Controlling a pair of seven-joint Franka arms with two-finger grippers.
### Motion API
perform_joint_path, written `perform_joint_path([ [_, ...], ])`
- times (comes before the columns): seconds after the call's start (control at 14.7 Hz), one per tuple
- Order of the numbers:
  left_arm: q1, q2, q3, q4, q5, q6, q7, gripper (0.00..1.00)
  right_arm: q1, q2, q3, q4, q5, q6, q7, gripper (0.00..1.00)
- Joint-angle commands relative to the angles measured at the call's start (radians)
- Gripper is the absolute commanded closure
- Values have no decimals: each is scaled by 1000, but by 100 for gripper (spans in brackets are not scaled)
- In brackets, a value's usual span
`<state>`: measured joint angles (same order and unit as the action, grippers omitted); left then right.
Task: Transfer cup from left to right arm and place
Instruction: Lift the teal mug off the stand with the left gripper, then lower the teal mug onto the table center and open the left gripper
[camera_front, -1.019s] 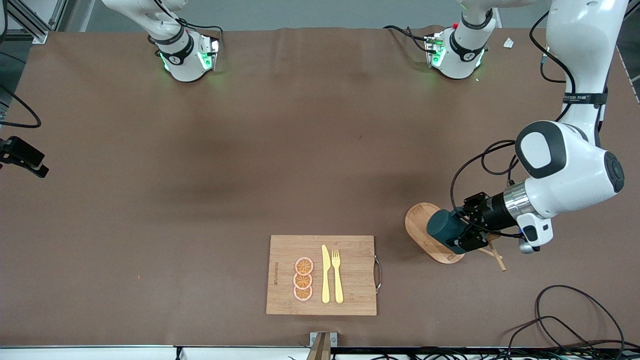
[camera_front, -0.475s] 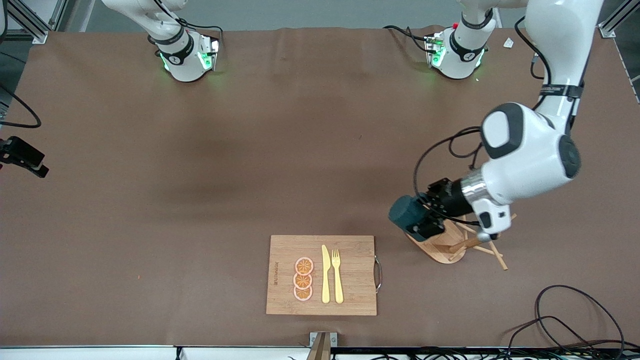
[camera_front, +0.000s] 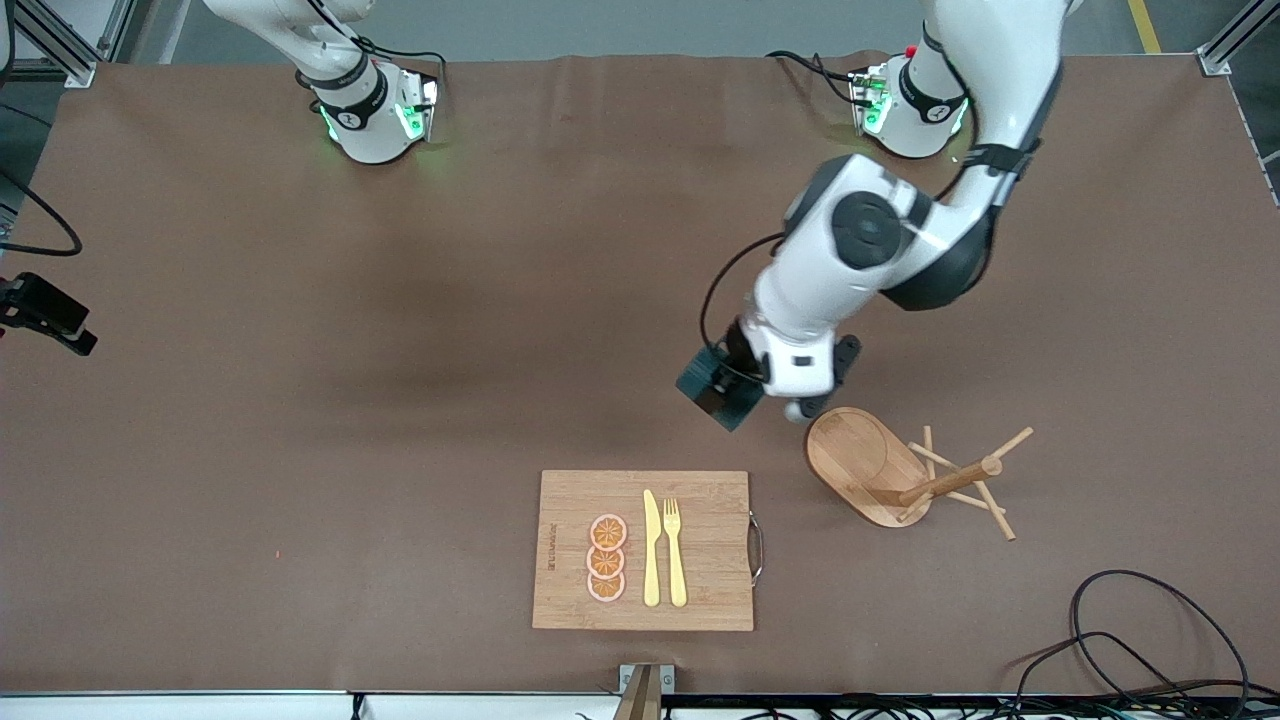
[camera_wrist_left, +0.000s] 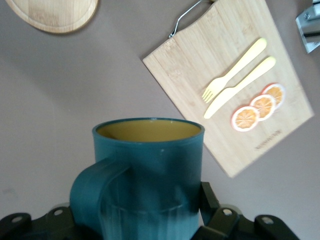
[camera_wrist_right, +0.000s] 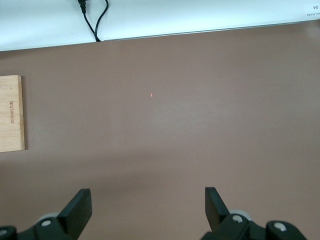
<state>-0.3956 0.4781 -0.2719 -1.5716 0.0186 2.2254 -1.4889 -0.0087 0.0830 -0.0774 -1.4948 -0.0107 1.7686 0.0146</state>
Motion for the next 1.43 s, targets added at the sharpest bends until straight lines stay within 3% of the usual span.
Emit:
perform_joint_path([
  [0.0, -87, 66, 11, 35, 214, 8, -110, 37, -8, 6, 5, 11, -9, 0, -4, 0],
  [0.48, -301, 229, 22, 48, 905, -4, -485, 37, -8, 4, 5, 11, -9, 0, -4, 0],
  [0.61, -322, 264, 20, 42, 1137, -6, -598, 37, -8, 4, 5, 11, -9, 0, -4, 0],
  [0.75, -360, 309, 20, 42, 1295, -6, -713, 36, -8, 4, 5, 11, -9, 0, -2, 0],
  [0.95, -391, 382, 30, 39, 1577, -108, -766, 36, -8, 4, 5, 11, -9, 0, -4, 0],
  [1.36, -419, 458, 30, 38, 1899, -122, -890, 35, -8, 6, 5, 10, -9, 0, -2, 0],
])
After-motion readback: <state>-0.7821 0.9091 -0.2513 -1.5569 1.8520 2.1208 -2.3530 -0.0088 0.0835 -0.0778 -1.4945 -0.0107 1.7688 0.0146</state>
